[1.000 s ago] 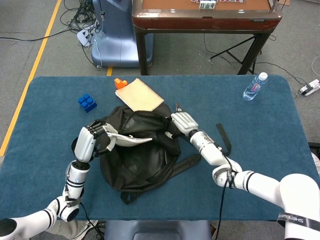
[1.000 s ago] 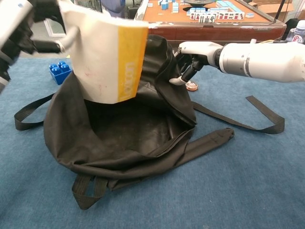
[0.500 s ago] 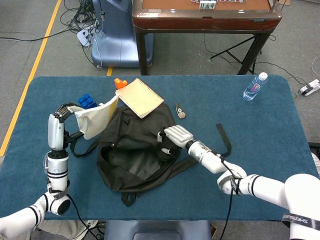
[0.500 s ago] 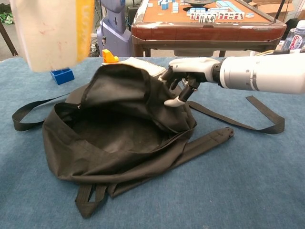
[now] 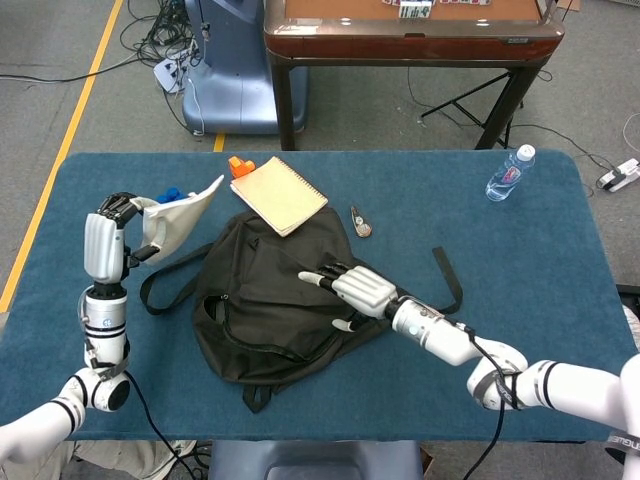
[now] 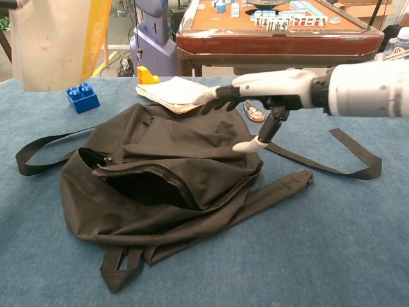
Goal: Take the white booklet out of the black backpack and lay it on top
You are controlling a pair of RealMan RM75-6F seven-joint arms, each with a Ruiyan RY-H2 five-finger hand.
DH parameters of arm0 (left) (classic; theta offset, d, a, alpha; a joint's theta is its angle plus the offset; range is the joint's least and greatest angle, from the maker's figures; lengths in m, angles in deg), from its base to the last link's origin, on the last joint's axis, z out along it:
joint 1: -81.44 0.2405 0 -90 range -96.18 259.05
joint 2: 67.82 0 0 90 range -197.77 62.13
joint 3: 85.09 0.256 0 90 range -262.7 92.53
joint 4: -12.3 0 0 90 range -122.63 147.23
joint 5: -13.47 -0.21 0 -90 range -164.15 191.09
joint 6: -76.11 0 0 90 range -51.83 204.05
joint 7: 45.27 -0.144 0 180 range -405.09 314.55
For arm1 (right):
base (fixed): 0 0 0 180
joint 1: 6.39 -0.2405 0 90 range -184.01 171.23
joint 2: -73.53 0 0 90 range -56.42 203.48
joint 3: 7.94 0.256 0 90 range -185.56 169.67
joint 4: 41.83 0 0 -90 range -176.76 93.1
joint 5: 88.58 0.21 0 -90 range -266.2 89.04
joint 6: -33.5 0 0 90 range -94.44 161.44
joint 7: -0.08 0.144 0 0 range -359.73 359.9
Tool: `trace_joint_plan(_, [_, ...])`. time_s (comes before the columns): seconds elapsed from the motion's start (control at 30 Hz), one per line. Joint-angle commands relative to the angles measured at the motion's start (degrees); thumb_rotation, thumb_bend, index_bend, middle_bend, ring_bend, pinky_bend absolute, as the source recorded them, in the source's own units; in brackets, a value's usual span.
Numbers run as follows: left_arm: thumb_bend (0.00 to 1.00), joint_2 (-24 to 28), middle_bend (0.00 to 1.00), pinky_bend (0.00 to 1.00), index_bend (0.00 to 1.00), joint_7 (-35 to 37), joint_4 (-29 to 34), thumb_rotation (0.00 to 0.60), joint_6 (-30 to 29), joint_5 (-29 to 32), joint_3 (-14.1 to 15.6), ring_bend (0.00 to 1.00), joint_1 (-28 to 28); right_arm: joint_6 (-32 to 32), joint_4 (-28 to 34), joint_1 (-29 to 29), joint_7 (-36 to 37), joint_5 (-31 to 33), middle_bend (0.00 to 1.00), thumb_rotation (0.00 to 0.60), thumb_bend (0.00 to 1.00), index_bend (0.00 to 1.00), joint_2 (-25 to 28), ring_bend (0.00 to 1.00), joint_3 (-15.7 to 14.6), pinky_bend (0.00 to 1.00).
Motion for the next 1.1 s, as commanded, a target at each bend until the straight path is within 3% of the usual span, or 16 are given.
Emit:
trace_joint_plan(0.03, [0.51, -2.8, 0.65, 0.38, 0.76, -1.2, -5.2, 0.6, 2.5, 0.3, 1.5, 0.55, -1.2, 2.2, 2.2, 1.2, -0.1, -1.0, 0.11, 0.6, 0.29, 0.0, 2.5, 0.05, -0.5, 0.07])
trace_joint_plan(0.2, [0.51, -5.0, 0.65, 0.38, 0.76, -2.3, -9.4, 0.6, 4.6, -0.6, 4.3, 0.55, -1.5, 5.8, 4.7, 3.0, -0.8, -1.7, 0.11, 0.6, 0.29, 0.0, 6.6, 0.05, -0.6, 0.07])
trace_joint_plan(0.37, [0.51, -5.4, 0.65, 0.39, 0.76, -4.8, -9.8, 0.6, 6.1, -4.1, 9.4, 0.55, -0.9, 8.6, 6.4, 4.9, -2.0, -1.1, 0.12, 0.6, 0.29, 0.0, 10.5, 0.05, -0.5, 0.07])
trace_joint_plan(0.57, [0.51, -4.0, 0.65, 0.42, 0.76, -7.8, -5.1, 0.6, 9.2, -6.2, 13.5, 0.55, -0.2, 10.7, 7.2, 7.1, -3.5, 1.1, 0.14, 0.6, 0.29, 0.0, 13.3, 0.05, -0.4, 0.07])
trace_joint_plan(0.67, [0.51, -1.3, 0.65, 0.44, 0.74, -10.1, 0.9, 0.6, 14.6, -7.3, 16.9, 0.55, -0.5, 12.6, 7.5, 9.1, -4.6, 3.3, 0.15, 0.6, 0.29, 0.0, 14.9, 0.05, -0.2, 0.07])
trace_joint_plan(0.77, [0.5, 2.5, 0.64, 0.44, 0.65, -11.7, 8.6, 0.6, 20.4, -6.4, 18.4, 0.54, -1.2, 13.0, 7.8, 10.1, -5.6, 4.6, 0.15, 0.6, 0.29, 0.0, 15.8, 0.05, -0.3, 0.07])
trace_joint_plan(0.93, [0.22, 7.8, 0.53, 0.43, 0.32, -15.2, 19.6, 0.594, 25.4, -4.0, 18.6, 0.49, -1.7, 13.2, 7.9, 11.8, -6.1, 5.8, 0.15, 0.6, 0.29, 0.0, 17.1, 0.05, -0.9, 0.07])
trace_joint_plan(0.97, [0.2, 8.6, 0.49, 0.42, 0.27, -15.4, 21.0, 0.572, 25.8, -3.7, 18.6, 0.47, -1.6, 13.3, 7.8, 12.1, -6.1, 6.0, 0.15, 0.6, 0.29, 0.0, 17.3, 0.05, -1.0, 0.07])
trace_joint_plan(1.1, [0.18, 11.6, 0.38, 0.36, 0.14, -15.4, 25.9, 0.354, 25.8, -2.6, 18.2, 0.37, -0.8, 13.5, 7.1, 13.5, -5.8, 6.8, 0.15, 0.6, 0.29, 0.0, 18.1, 0.05, -1.5, 0.07])
